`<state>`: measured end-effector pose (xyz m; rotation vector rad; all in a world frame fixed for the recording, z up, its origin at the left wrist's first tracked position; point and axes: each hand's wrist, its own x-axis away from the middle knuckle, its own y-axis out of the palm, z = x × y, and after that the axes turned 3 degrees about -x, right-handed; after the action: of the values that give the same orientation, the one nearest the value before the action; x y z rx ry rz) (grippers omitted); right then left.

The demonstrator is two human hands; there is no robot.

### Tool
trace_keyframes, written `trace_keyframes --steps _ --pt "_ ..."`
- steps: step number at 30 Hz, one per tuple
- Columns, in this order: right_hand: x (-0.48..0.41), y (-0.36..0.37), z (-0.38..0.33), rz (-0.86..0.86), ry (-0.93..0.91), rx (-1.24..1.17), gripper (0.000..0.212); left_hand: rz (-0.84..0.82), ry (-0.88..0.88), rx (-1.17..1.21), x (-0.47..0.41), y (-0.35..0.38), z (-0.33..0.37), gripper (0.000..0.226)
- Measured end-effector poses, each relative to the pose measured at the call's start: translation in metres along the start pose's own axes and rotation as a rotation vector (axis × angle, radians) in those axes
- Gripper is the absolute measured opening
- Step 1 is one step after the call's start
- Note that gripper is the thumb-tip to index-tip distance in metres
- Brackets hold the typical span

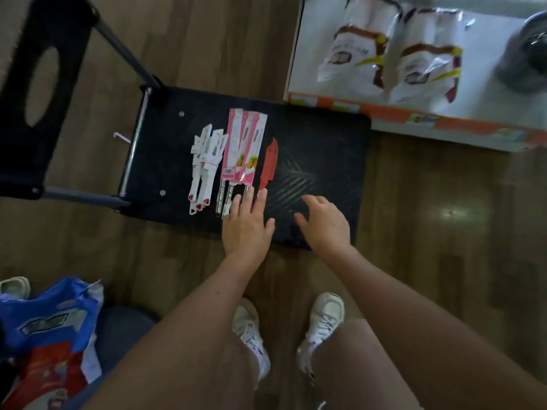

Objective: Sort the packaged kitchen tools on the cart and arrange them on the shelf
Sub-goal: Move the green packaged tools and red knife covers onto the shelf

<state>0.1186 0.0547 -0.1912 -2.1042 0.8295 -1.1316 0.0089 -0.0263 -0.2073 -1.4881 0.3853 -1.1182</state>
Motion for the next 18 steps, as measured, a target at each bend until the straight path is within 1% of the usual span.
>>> trace_keyframes --steps 4,10,15,18 --pt "-0.046 0.055 0.008 0.011 -0.023 0.018 0.037 0.039 -0.01 0.009 -0.041 0.052 -0.025 0.061" --pt "-0.104 0.108 0.01 0.065 -0.006 0.017 0.027 0.111 -0.015 -0.037 -0.1 0.098 -0.058 0.062" --pt "-0.135 0.137 0.013 0.104 -0.012 -0.002 0.036 0.113 -0.018 -0.103 -0.114 0.135 -0.067 0.066" --pt "-0.152 0.147 0.014 0.086 0.014 0.009 0.041 0.132 -0.035 -0.119 -0.13 0.141 -0.062 0.062"
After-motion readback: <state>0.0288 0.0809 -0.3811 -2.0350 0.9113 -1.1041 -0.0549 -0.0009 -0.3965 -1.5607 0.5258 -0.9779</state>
